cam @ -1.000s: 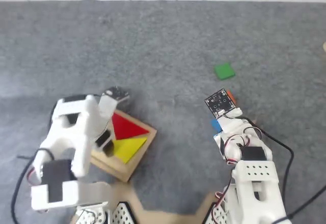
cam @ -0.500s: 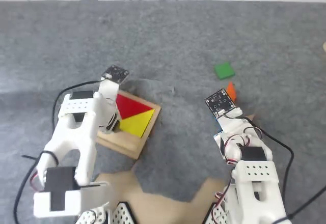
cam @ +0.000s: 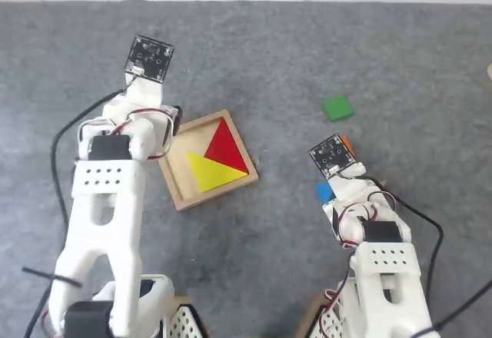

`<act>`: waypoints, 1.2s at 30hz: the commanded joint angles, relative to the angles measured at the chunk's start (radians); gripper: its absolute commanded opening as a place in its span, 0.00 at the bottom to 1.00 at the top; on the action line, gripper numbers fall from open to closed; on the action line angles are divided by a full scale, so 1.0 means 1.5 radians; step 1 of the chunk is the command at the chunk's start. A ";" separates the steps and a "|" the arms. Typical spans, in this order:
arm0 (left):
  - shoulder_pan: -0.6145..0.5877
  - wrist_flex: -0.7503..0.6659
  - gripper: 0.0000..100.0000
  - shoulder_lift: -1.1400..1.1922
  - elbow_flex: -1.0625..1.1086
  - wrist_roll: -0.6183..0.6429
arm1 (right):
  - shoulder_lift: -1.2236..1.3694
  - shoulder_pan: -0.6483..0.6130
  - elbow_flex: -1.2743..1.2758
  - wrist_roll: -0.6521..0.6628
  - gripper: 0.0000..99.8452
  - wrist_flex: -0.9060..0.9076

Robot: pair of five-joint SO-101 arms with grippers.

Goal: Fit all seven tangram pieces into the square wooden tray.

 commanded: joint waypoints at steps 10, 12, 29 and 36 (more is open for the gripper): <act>0.058 0.065 0.18 0.240 0.003 -0.037 | -0.014 0.002 -0.004 0.004 0.18 -0.007; 0.053 0.133 0.18 0.300 -0.028 -0.071 | -0.014 0.002 -0.004 0.004 0.18 -0.007; 0.066 0.145 0.18 0.211 -0.091 -0.064 | -0.015 -0.040 -0.010 0.005 0.18 0.018; 0.024 0.133 0.18 0.167 -0.108 0.024 | -0.015 -0.040 -0.023 -0.030 0.18 0.018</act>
